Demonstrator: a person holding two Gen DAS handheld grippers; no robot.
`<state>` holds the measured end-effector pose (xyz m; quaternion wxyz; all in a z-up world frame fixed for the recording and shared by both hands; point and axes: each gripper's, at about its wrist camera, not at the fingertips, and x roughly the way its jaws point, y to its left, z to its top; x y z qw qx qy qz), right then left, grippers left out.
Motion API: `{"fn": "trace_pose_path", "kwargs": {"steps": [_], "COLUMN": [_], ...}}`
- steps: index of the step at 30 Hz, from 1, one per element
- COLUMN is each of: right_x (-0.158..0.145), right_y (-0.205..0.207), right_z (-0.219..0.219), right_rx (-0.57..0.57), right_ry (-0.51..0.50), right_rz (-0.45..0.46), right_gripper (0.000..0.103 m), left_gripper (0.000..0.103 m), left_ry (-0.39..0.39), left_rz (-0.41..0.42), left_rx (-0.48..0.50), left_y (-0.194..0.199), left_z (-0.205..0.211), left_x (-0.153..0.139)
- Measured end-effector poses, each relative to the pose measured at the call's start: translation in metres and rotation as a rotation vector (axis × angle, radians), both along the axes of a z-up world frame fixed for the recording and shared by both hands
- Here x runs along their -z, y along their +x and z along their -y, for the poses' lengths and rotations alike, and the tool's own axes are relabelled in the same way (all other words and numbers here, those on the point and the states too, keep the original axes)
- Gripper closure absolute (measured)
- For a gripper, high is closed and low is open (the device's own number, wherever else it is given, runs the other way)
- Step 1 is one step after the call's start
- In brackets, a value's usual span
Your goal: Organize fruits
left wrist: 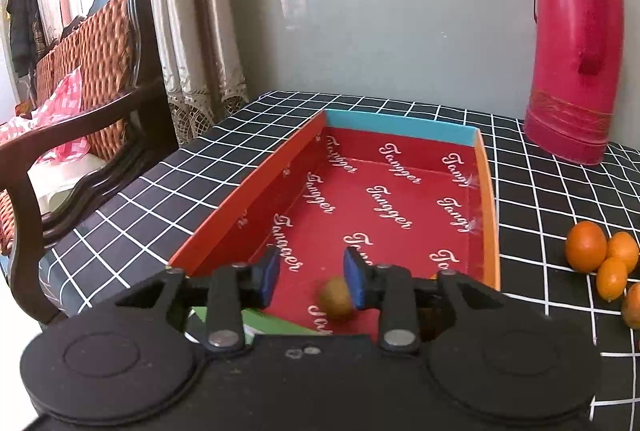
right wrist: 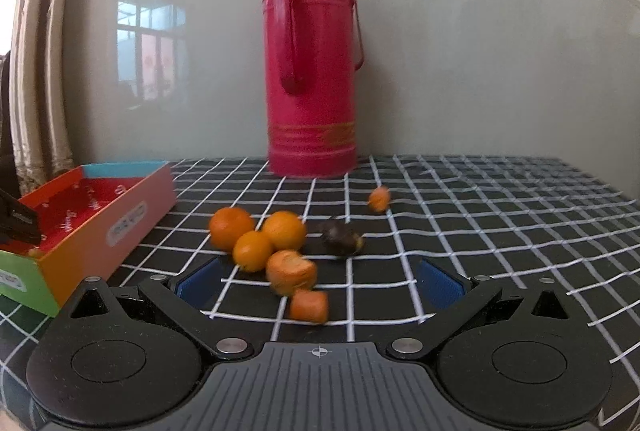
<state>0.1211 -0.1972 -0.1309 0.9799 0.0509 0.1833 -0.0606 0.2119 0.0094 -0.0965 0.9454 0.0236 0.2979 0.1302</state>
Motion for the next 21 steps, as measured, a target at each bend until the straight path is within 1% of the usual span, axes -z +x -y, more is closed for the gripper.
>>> {"fn": "trace_pose_path", "kwargs": {"steps": [1, 2, 4, 6, 7, 8, 9, 11, 13, 17, 19, 20, 21], "right_x": [0.001, 0.001, 0.002, 0.003, 0.003, 0.003, 0.004, 0.006, 0.008, 0.008, 0.010, 0.012, 0.013], "right_y": [0.001, 0.002, 0.006, 0.008, 0.009, 0.009, 0.010, 0.014, 0.017, 0.020, 0.022, 0.024, 0.026], "right_z": [0.000, 0.000, 0.001, 0.002, 0.003, 0.003, 0.004, 0.003, 0.003, 0.000, -0.001, -0.001, -0.001], "right_rx": [-0.007, -0.013, -0.021, -0.021, -0.020, -0.023, -0.024, -0.035, -0.032, -0.037, -0.036, -0.040, -0.039], "right_ry": [0.009, 0.019, 0.038, 0.052, 0.060, 0.070, 0.075, 0.080, 0.091, 0.087, 0.088, 0.096, 0.104], "right_rz": [-0.008, -0.017, -0.030, -0.038, -0.041, -0.045, -0.049, -0.073, -0.087, -0.085, -0.096, -0.110, -0.120], "right_gripper": [0.000, 0.000, 0.000, 0.000, 0.001, 0.004, 0.019, 0.032, 0.032, 0.032, 0.042, 0.051, 0.054], "left_gripper": [0.058, 0.043, 0.032, 0.029, 0.025, 0.024, 0.024, 0.024, 0.024, 0.023, 0.023, 0.023, 0.023], "left_ry": [0.001, 0.002, 0.012, 0.023, 0.026, 0.027, 0.029, 0.033, 0.032, 0.030, 0.030, 0.030, 0.030], "left_rz": [0.002, 0.009, 0.041, 0.067, 0.075, 0.077, 0.077, 0.073, 0.074, 0.085, 0.087, 0.087, 0.087], "left_rx": [-0.003, -0.006, -0.012, -0.011, -0.008, -0.008, -0.008, -0.014, -0.025, -0.050, -0.060, -0.063, -0.067], "left_y": [0.000, 0.000, -0.004, -0.008, -0.009, -0.009, -0.009, -0.009, -0.008, -0.010, -0.011, -0.011, -0.011], "left_z": [0.000, -0.001, -0.003, -0.002, -0.003, -0.003, -0.004, -0.007, -0.012, -0.024, -0.029, -0.031, -0.033], "left_x": [-0.001, -0.002, -0.006, -0.009, -0.010, -0.010, -0.010, -0.010, -0.009, -0.011, -0.012, -0.012, -0.013]}}
